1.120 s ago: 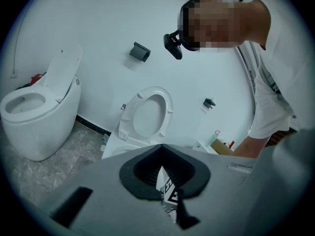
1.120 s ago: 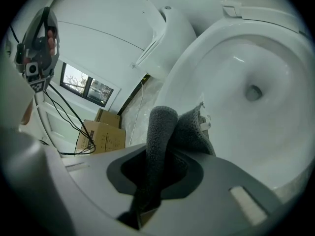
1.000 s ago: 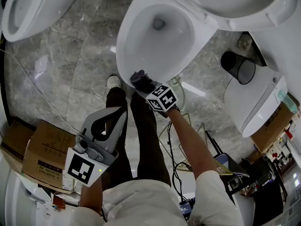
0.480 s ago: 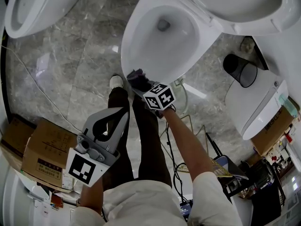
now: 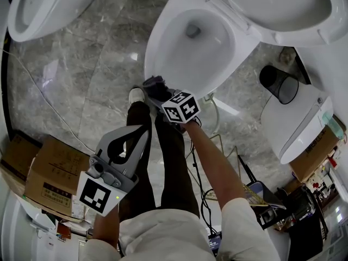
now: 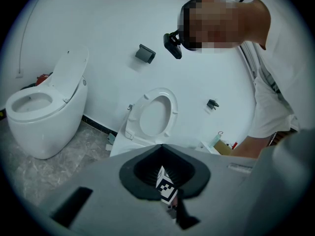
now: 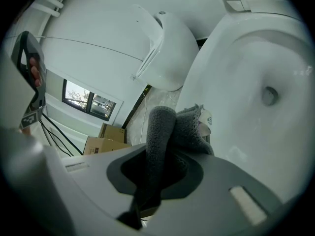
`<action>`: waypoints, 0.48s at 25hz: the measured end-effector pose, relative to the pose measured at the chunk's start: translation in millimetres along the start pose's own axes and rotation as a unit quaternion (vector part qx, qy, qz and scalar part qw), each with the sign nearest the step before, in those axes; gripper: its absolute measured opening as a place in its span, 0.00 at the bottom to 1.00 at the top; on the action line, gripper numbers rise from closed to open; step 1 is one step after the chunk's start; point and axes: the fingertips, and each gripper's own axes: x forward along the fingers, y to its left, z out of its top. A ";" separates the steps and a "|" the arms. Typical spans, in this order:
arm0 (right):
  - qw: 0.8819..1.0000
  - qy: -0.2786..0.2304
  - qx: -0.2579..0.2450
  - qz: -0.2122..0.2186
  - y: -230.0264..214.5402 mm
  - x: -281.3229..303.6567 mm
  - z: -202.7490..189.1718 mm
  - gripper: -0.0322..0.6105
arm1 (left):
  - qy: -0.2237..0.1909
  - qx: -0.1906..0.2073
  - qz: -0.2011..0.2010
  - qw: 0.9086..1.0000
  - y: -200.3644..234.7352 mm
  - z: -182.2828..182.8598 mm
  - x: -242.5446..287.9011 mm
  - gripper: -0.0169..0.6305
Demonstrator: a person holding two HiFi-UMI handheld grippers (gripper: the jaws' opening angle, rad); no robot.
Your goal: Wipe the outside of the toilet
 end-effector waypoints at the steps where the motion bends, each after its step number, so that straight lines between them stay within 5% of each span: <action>1: 1.000 0.000 -0.002 0.000 0.3 1.4 3.2 0.13 | 0.000 0.000 0.001 1.000 1.6 0.4 -0.8 0.02; 12: 1.000 0.005 -0.024 0.004 -2.3 10.4 38.9 0.13 | -0.001 -0.004 0.006 1.000 14.1 3.4 -4.3 0.02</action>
